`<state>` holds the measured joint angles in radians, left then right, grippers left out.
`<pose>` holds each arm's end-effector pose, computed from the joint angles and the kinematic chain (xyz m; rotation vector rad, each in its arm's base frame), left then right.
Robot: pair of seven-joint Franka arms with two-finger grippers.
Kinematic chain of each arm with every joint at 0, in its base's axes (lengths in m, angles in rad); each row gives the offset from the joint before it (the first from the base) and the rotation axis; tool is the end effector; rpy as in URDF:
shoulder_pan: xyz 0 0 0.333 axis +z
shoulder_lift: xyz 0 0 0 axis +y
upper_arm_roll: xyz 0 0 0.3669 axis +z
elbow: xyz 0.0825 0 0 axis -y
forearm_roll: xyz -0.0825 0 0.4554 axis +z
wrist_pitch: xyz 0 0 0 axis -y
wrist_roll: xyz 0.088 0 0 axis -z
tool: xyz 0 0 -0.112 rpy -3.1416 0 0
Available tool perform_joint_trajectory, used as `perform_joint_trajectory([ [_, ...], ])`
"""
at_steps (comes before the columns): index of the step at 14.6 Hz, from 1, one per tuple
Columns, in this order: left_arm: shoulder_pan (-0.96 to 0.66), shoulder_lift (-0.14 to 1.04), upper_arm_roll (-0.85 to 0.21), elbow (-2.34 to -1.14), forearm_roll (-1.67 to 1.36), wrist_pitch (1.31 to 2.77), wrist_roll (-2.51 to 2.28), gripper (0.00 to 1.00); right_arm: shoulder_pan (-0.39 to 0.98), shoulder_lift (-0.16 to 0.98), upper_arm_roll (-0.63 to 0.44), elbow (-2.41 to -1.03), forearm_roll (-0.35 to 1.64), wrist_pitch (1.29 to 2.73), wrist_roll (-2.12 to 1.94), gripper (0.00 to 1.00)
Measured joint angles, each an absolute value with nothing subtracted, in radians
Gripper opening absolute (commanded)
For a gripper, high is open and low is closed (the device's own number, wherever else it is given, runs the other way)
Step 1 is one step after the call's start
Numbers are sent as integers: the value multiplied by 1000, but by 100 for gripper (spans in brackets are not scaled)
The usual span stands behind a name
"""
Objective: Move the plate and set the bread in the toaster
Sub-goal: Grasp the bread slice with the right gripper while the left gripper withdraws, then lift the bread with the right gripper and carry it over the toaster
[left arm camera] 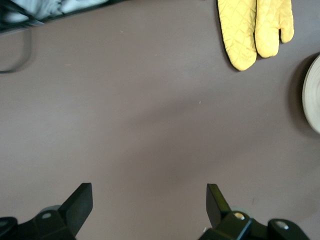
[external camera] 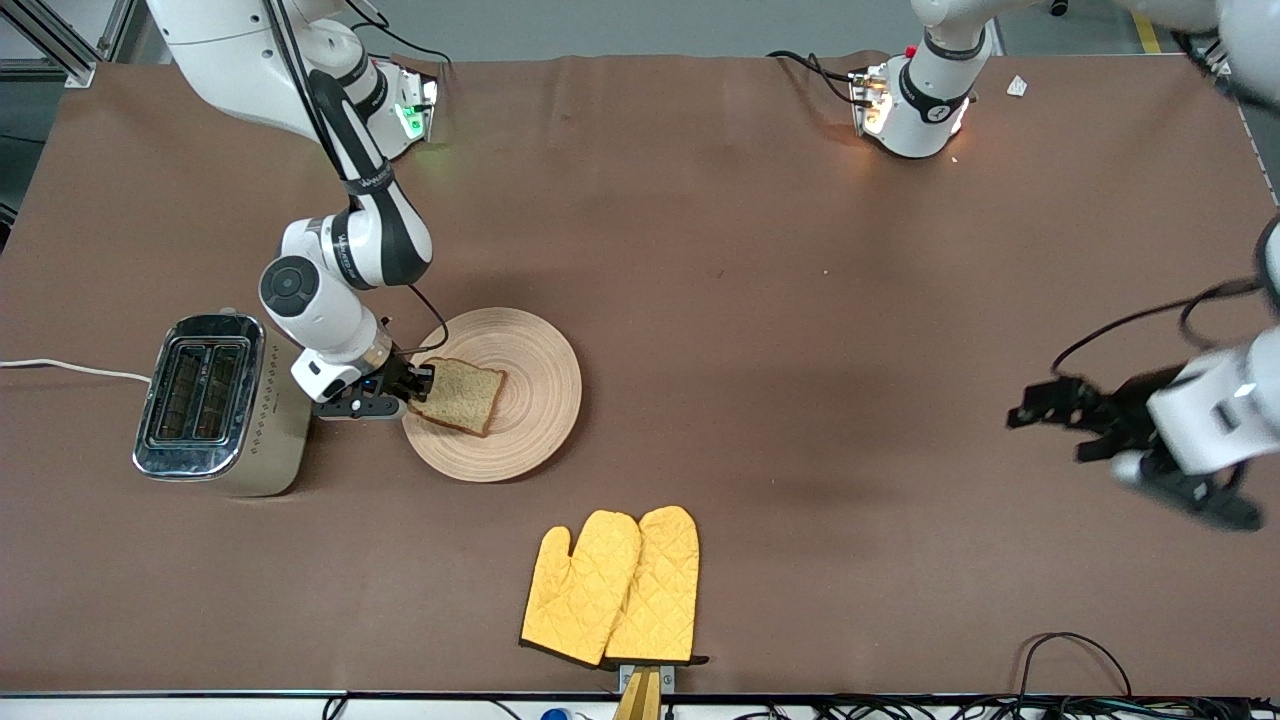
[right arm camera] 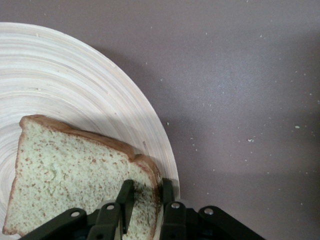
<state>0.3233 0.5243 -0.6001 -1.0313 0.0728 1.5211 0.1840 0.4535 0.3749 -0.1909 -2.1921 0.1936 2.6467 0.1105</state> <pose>0.7741 -0.0674 0.6307 2.8727 -0.5583 0.0594 0.6050 0.1571 0.2064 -3.0921 -0.0027 -0.1297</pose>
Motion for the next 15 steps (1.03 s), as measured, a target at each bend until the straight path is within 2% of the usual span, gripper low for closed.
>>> perform_joint_trajectory([
  [1, 324, 461, -598, -1033, 79, 1472, 150, 100, 454, 375, -191, -2195, 194, 2657, 110, 7],
  [2, 324, 405, -597, -1039, 83, 1425, 90, 100, 455, 375, -190, -2199, 194, 2667, 110, 0],
  [4, 324, 328, -595, -1067, 84, 1369, -45, 100, 465, 375, -190, -2205, 194, 2676, 110, 0],
  [7, 339, 310, -592, -1113, 84, 1376, -115, 100, 469, 371, -191, -2173, 194, 2608, 113, 0],
  [9, 353, 318, -585, -1134, 84, 1401, -115, 100, 469, 360, -199, -2090, 194, 2467, 113, 0],
  [12, 311, 289, -561, -1175, 84, 1433, -126, 100, 469, 312, -246, -1894, 87, 2143, 115, 0],
  [15, 137, 153, -390, -1318, 38, 1507, -155, 100, 465, 260, -283, -1731, -53, 1895, 118, 0],
])
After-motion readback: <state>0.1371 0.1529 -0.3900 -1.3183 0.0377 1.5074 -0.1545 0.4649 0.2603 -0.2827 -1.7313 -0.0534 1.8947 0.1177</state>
